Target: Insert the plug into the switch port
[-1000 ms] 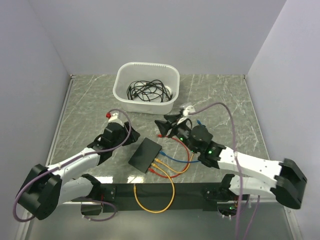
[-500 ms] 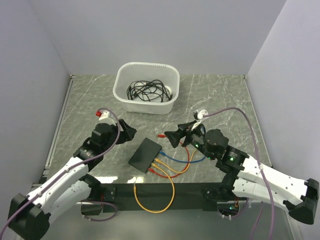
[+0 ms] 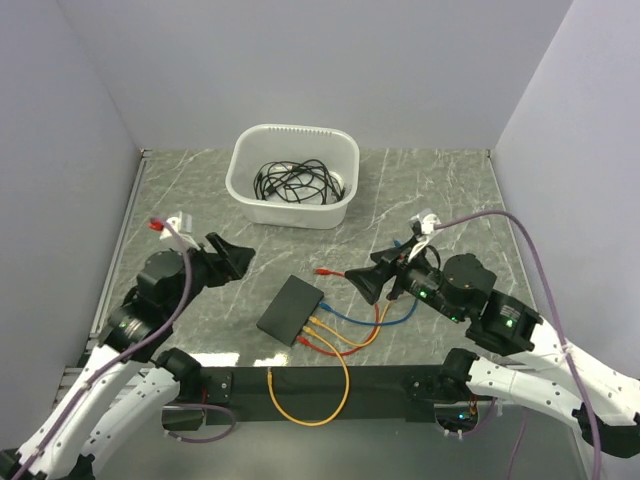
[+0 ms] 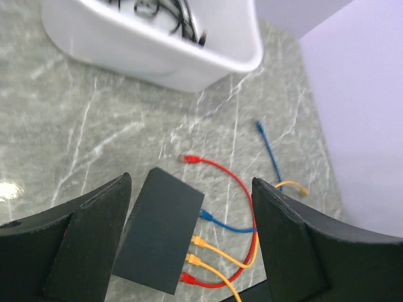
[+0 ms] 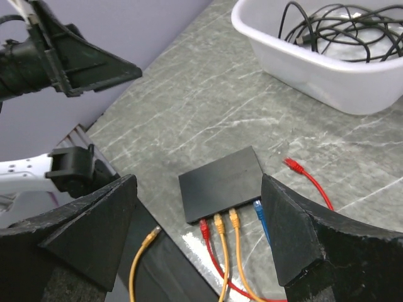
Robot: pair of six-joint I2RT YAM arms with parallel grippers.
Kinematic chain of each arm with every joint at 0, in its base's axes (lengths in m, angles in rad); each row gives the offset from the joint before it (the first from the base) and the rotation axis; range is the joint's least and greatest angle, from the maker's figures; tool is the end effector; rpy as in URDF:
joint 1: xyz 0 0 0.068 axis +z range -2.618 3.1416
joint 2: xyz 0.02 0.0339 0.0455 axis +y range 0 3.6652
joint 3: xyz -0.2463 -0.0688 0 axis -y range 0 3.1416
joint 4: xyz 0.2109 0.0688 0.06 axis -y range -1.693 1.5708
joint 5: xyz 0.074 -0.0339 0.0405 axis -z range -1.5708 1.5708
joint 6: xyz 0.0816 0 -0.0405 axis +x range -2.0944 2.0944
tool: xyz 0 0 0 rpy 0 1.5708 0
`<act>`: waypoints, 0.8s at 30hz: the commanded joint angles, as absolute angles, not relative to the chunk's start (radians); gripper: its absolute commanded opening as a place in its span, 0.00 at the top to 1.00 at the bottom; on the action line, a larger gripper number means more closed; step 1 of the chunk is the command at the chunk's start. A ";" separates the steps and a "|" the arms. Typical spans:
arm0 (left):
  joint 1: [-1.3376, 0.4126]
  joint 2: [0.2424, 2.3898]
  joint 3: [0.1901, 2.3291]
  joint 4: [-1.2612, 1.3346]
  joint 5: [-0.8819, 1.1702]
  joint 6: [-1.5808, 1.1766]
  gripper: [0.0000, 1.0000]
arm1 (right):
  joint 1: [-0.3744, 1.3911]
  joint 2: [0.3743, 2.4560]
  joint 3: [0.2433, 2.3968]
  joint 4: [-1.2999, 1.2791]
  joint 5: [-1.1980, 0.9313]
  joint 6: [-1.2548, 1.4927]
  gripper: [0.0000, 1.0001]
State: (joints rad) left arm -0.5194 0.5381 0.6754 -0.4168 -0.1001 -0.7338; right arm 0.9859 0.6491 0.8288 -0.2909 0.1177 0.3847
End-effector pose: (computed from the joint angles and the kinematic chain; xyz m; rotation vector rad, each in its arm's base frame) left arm 0.1415 -0.0715 0.2852 -0.2776 1.9018 -0.7705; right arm 0.1044 0.1403 0.3419 -0.4341 1.7147 0.9195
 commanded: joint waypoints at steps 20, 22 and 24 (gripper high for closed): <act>-0.514 0.147 0.749 -0.571 -0.328 -0.621 0.01 | 0.992 0.526 1.135 -0.864 0.020 0.273 0.11; -0.514 0.144 0.752 -0.575 -0.336 -0.629 0.01 | 0.992 0.491 1.137 -0.893 0.075 0.267 0.11; -0.514 0.140 0.750 -0.574 -0.334 -0.629 0.01 | 0.991 0.424 1.137 -0.902 0.104 0.268 0.07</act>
